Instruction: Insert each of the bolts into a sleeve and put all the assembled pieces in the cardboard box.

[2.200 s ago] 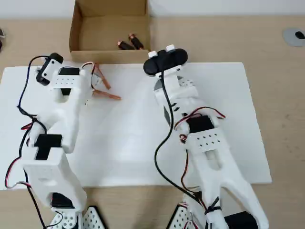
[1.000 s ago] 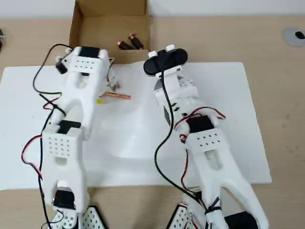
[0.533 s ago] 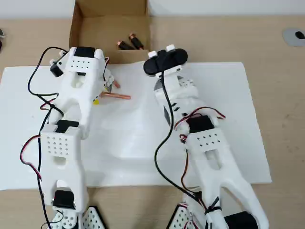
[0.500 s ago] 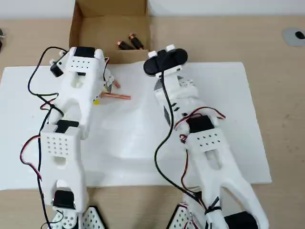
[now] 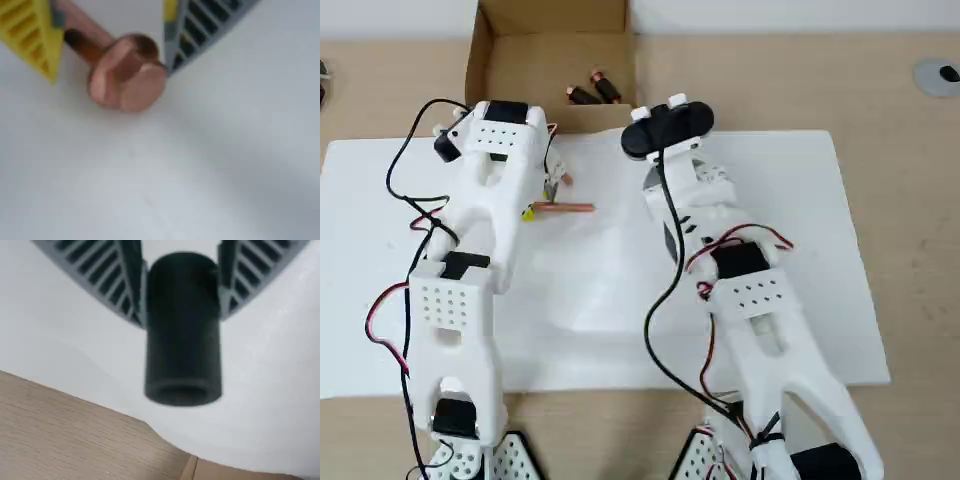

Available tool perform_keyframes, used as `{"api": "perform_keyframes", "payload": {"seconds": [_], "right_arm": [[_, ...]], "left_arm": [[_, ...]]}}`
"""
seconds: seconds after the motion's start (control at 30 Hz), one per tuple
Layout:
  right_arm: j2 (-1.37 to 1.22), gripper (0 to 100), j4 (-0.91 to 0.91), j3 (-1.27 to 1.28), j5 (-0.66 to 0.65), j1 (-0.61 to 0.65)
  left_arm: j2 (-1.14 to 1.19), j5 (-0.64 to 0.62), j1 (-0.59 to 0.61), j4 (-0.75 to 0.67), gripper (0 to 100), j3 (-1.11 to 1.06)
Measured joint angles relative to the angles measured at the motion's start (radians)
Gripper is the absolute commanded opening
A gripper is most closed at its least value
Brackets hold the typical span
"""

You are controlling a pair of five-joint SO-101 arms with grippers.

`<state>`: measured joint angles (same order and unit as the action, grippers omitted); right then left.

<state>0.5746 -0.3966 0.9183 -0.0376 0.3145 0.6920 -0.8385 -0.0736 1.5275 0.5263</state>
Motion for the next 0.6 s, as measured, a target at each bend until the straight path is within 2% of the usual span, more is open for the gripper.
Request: {"api": "perform_keyframes", "payload": {"seconds": [0.2,0.6], "right_arm": [[0.0,1.2,0.0,0.0,0.0,0.0],[0.0,1.2,0.0,0.0,0.0,0.0]], "left_arm": [[-0.003,-0.009,0.0,-0.026,3,-0.021],[-0.006,-0.018,0.011,-0.068,2,-0.064]]}}
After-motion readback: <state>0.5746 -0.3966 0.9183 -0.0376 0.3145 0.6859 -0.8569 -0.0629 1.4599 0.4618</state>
